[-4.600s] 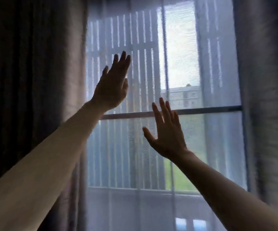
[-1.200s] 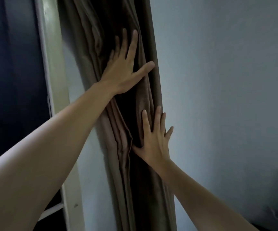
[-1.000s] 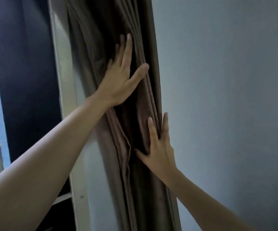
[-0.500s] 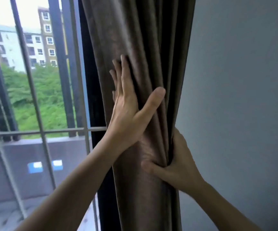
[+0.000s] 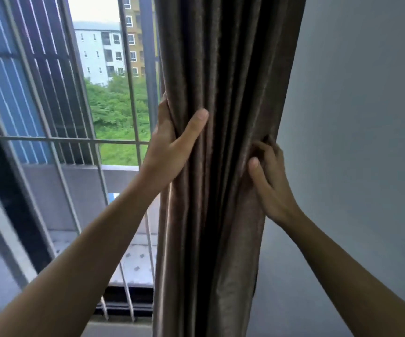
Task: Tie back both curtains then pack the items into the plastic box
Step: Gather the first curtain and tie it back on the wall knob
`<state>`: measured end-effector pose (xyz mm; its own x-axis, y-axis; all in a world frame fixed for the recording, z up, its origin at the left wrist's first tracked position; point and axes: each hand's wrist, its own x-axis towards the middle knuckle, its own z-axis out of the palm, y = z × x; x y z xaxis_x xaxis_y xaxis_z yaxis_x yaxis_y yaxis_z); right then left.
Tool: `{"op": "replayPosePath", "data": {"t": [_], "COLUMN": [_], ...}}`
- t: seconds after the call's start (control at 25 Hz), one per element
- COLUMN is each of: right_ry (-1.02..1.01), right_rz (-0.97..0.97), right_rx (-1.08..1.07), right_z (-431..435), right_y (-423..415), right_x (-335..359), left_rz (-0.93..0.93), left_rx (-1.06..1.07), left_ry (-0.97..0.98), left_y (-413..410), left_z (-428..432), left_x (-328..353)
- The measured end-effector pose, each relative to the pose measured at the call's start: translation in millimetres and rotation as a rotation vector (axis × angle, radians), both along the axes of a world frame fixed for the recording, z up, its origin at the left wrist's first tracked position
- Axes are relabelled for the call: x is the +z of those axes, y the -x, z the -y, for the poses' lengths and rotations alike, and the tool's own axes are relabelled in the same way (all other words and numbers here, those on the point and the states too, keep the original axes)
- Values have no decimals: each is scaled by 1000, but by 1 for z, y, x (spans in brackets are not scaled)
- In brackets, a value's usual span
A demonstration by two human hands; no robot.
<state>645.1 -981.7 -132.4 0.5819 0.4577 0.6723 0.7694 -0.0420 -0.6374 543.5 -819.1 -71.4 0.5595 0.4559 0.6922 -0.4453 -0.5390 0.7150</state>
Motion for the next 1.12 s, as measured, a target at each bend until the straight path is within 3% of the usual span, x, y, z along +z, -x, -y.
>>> {"op": "replayPosePath", "data": {"t": [0.12,0.4,0.64,0.72,0.92,1.12], "right_ry": [-90,-147,-105,-91,-80,-41], "right_rz": [-49,-183,-292,-298,-305,-279], "right_rx": [120,92,162,183,276,338], "right_z": [-11,-35,-44,-43,-36,-22], "right_y": [16,30,29,25,8,8], "right_x": [7,24,38,33,26,26], "left_rz": [-71,-189,-279,-287,-384,-483], "left_rx": [-35,-2,99,53,-288,-400], "left_ry": [98,208,109,144,415,223], "left_y": [16,34,18,9,5,0], "left_z": [-20,-58,-89,-97,-91,-50], "left_x": [-13,-30,-29,-31,-28,-18]}}
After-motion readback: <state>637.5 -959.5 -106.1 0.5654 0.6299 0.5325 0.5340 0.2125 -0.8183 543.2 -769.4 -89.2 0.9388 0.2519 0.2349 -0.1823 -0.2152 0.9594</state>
